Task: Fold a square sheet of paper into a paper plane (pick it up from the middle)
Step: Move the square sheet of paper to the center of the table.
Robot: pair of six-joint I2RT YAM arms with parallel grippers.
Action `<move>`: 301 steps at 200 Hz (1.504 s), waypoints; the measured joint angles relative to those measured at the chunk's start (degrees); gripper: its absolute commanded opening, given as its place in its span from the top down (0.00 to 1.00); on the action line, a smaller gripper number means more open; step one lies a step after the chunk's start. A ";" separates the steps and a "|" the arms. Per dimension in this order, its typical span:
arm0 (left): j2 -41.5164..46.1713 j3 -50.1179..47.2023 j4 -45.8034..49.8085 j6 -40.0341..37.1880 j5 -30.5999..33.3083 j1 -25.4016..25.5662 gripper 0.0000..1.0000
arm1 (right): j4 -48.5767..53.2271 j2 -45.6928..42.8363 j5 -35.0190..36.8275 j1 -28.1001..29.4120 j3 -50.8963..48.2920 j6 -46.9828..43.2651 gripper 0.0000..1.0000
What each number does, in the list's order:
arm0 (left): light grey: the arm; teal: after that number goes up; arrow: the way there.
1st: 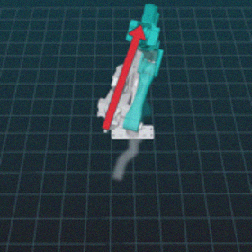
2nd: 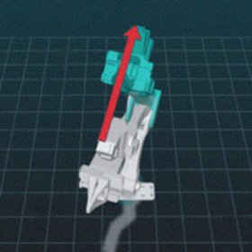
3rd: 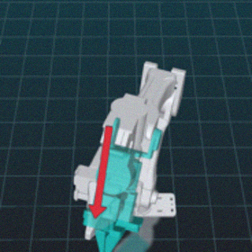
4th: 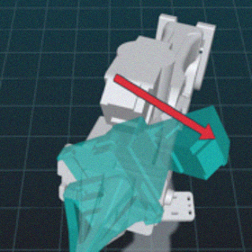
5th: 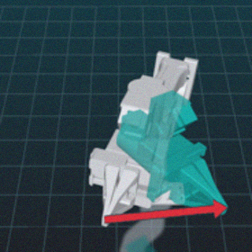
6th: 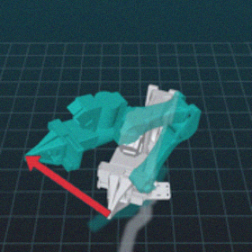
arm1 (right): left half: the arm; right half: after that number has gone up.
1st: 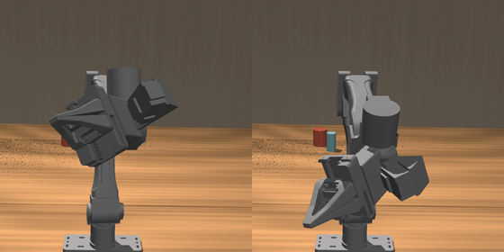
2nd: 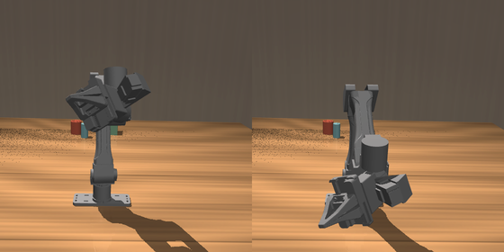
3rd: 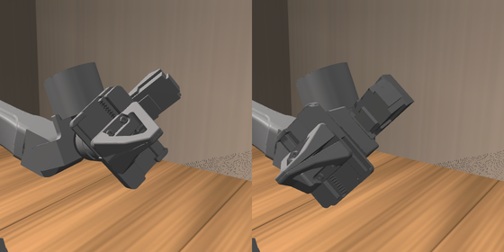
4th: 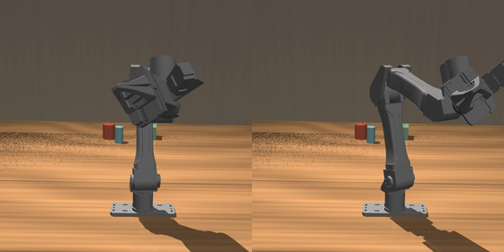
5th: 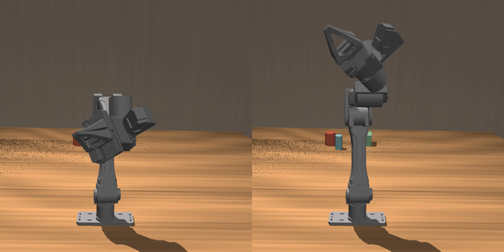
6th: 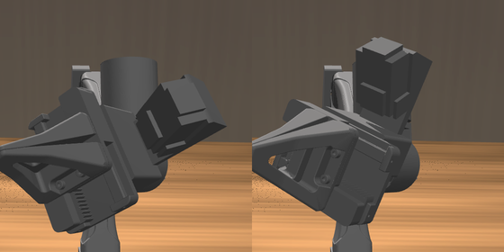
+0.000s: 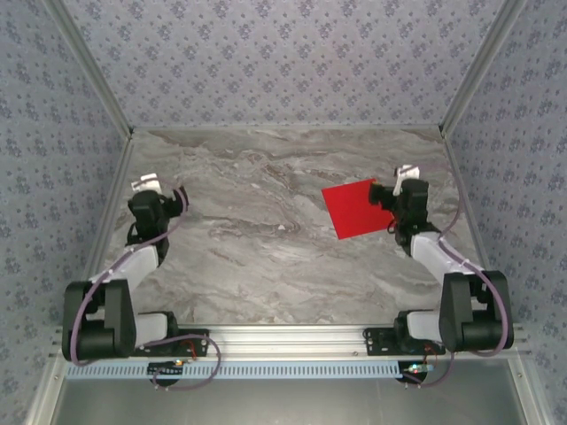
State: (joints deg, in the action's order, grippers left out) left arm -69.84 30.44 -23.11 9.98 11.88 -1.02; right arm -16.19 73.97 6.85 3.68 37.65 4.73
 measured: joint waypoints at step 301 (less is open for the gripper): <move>-1.90 20.11 36.46 14.78 -15.58 0.07 0.01 | 37.48 30.03 -8.33 30.16 25.53 35.78 0.04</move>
State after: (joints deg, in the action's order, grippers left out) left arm -71.75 50.54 13.34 24.75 -3.70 -0.95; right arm 21.30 104.01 -1.48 33.85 63.18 40.51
